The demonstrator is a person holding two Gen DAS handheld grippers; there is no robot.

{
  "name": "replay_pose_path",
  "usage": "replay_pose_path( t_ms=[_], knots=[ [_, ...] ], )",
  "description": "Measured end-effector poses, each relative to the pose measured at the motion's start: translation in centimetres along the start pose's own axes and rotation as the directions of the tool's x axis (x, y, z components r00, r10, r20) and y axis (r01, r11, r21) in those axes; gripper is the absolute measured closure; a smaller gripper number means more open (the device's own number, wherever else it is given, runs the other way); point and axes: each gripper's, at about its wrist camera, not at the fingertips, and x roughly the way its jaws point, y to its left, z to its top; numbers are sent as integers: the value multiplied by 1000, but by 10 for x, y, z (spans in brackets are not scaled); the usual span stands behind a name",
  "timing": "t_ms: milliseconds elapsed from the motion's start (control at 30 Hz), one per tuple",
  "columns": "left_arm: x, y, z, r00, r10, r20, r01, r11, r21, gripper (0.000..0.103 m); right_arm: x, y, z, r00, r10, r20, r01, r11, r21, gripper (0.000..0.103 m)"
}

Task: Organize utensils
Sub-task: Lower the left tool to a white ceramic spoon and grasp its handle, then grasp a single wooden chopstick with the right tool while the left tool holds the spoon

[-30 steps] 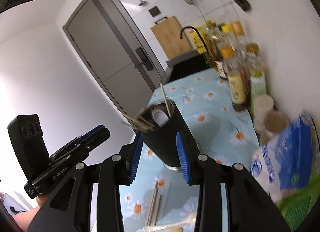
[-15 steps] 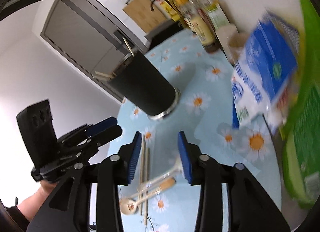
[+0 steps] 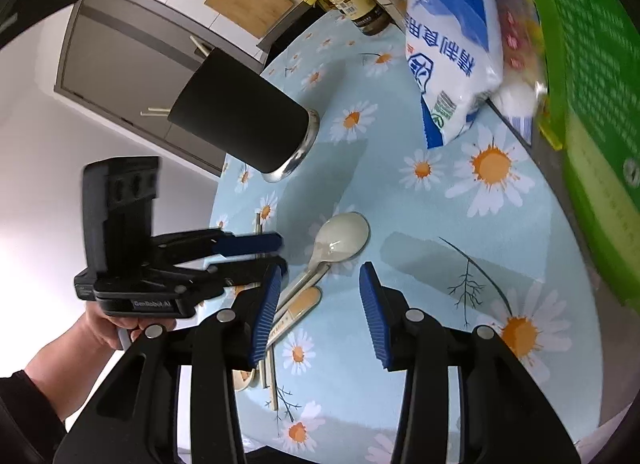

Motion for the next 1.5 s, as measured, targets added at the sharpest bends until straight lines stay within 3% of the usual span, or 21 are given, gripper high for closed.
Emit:
replay_pose_path(
  t_ms=[67, 500, 567, 733, 833, 933, 1000, 1167, 1267, 1333, 1500],
  knots=[
    [8, 1, 2, 999, -12, -31, 12, 1000, 2, 59, 5, -3, 1, 1000, -22, -6, 22, 1000, 0, 75],
    [30, 6, 22, 988, -89, -130, 84, 995, -45, 59, 37, -21, 15, 999, -46, -27, 46, 999, 27, 79],
    [33, 7, 25, 985, -101, -138, 95, 994, -47, 59, 42, -22, 15, 998, -49, -32, 49, 999, 11, 87],
    [38, 8, 38, 980, -131, -151, 127, 991, -38, 59, 44, -26, 17, 999, -27, -46, 28, 999, 16, 88],
    [39, 8, 43, 979, -139, -148, 137, 990, -28, 64, 46, -26, 19, 998, -20, -55, 21, 1000, 15, 89],
    [39, 11, 44, 982, -116, -148, 115, 993, -16, 82, 46, -25, 20, 998, -10, -61, 11, 1000, 19, 89],
    [37, 18, 44, 983, -116, -143, 113, 993, -32, 87, 45, -27, 20, 998, -2, -65, 4, 1000, 26, 89],
    [30, 24, 42, 983, -127, -129, 125, 992, -28, 91, 50, -26, 24, 996, 24, -82, -21, 999, 34, 89],
    [21, 25, 40, 986, -127, -109, 125, 992, -27, 99, 50, -22, 27, 996, 38, -87, -35, 999, 31, 88],
    [15, 26, 40, 989, -116, -94, 114, 993, -32, 100, 48, -17, 29, 996, 38, -81, -37, 999, 20, 83],
    [2, 27, 35, 994, -79, -70, 76, 996, -50, 100, 48, -6, 31, 994, 62, -91, -62, 998, -3, 83]
  ],
)
